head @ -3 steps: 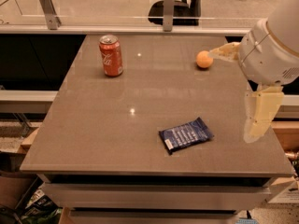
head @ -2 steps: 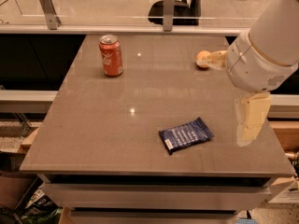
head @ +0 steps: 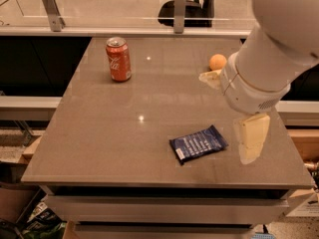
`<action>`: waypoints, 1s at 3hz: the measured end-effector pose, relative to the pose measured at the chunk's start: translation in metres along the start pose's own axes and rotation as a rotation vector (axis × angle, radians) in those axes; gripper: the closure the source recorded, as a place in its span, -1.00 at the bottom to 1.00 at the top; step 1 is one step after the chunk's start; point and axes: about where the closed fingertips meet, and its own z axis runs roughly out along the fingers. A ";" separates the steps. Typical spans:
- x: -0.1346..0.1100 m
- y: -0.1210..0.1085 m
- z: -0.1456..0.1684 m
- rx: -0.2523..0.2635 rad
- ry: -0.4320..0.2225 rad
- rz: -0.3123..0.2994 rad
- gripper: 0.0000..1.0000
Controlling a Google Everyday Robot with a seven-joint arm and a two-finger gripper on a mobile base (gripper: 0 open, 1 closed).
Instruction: Move rxbar blueberry near coke can
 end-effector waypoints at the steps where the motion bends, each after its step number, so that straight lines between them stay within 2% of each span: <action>1: 0.000 -0.002 0.018 -0.032 0.062 -0.015 -1.00; 3: 0.001 0.001 0.042 -0.176 0.111 -0.063 -1.00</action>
Offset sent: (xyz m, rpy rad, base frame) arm 0.0158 0.0052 -0.0490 -0.1971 0.1436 0.0380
